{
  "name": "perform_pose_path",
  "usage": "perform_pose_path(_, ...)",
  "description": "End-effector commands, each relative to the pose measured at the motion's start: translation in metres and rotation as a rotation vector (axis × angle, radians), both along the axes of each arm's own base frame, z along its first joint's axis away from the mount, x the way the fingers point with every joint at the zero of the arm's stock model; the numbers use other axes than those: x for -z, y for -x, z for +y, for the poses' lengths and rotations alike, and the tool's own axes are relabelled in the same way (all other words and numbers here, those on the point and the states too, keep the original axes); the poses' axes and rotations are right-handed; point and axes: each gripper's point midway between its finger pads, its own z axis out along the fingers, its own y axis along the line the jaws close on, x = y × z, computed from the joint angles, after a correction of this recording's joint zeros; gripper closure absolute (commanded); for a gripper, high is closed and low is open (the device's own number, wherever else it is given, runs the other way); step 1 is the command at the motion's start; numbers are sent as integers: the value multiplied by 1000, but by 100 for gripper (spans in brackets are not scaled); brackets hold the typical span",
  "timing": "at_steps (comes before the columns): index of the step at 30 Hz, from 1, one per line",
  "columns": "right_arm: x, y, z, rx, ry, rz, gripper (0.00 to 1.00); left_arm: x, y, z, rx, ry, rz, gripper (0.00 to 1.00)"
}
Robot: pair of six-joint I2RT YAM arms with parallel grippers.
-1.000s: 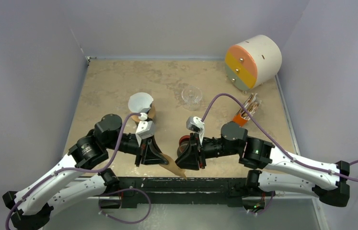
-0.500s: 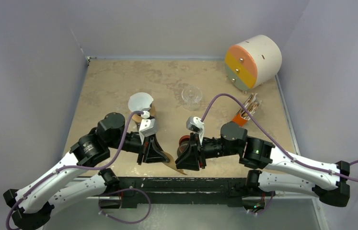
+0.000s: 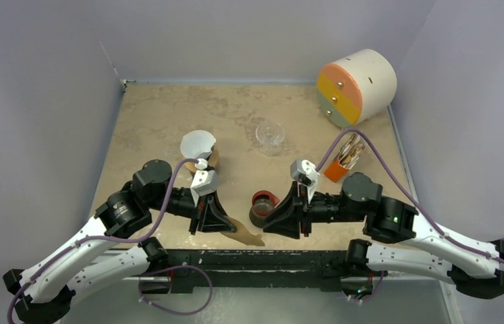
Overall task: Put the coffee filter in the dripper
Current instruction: Pick up the coffee filter from the center of the board.
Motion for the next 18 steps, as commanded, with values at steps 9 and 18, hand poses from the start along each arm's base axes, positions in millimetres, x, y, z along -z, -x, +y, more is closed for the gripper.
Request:
perform_pose_path(9,-3,2,2,-37,22,-47,60,-18,3,-1,35,63,-51,100)
perform_pose_path(18,5,8,7,-89,31,-41,58,-21,4,-1,34,69,-49,100)
